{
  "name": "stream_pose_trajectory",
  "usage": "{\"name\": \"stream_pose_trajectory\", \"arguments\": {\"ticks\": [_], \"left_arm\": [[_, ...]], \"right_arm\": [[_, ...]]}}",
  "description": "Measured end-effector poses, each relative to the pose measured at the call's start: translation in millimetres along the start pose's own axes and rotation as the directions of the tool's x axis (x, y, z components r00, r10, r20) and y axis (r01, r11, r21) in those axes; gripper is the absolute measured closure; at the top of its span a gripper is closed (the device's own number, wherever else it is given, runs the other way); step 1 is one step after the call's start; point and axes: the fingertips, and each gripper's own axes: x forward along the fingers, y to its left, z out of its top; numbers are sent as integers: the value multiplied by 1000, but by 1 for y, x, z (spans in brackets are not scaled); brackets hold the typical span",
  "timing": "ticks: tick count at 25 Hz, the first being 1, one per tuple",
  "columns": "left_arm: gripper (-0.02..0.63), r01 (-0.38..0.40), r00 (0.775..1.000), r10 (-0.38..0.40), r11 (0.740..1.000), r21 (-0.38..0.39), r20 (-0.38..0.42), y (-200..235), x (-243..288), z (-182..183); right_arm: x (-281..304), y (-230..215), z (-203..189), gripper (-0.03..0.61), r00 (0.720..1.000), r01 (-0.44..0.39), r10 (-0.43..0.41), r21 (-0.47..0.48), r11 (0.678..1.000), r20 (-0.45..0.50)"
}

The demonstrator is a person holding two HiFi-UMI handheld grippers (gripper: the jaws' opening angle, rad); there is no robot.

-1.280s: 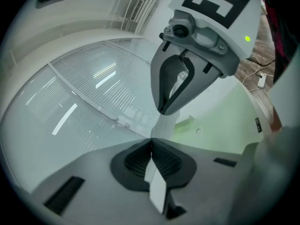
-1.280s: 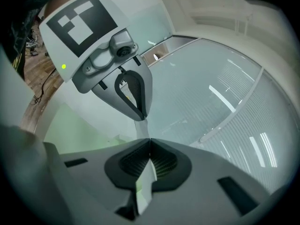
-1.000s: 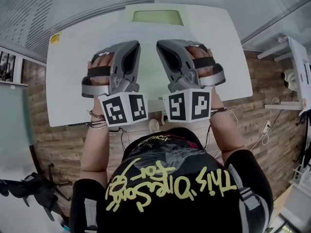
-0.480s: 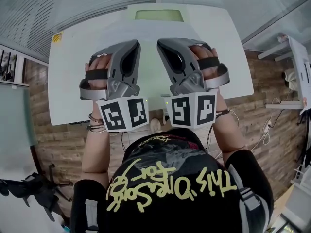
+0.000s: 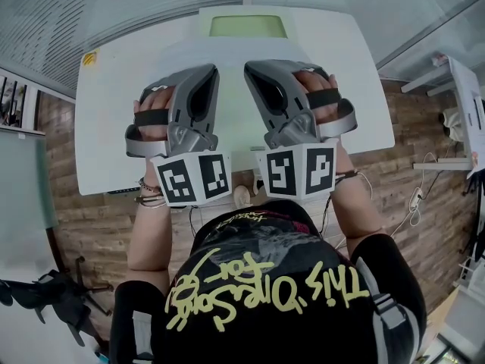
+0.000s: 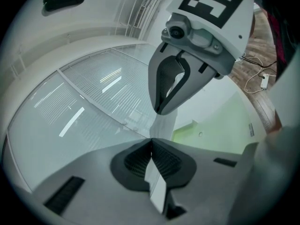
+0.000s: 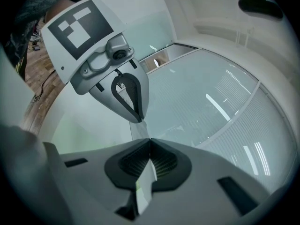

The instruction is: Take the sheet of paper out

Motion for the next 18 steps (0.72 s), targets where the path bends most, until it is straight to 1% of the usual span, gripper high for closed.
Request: {"name": "stream_pose_trajectory", "arguments": {"ticks": [5,12,18], "left_arm": [[606,2,1000,-2,1000,-5,3,0,1,-5],[606,4,1000,-4,1000,3,5,-4,0,1],[607,5,1000,-5,1000,2,7,-4,2,4]], "right_arm": [[4,2,2,571,1000,-2,2,8,1000,3],[-2,1,-1,572,1000,15,-15,-18,1000,-1],[-3,1,-3,572,1000,5,-5,-22,1000,-3]]}}
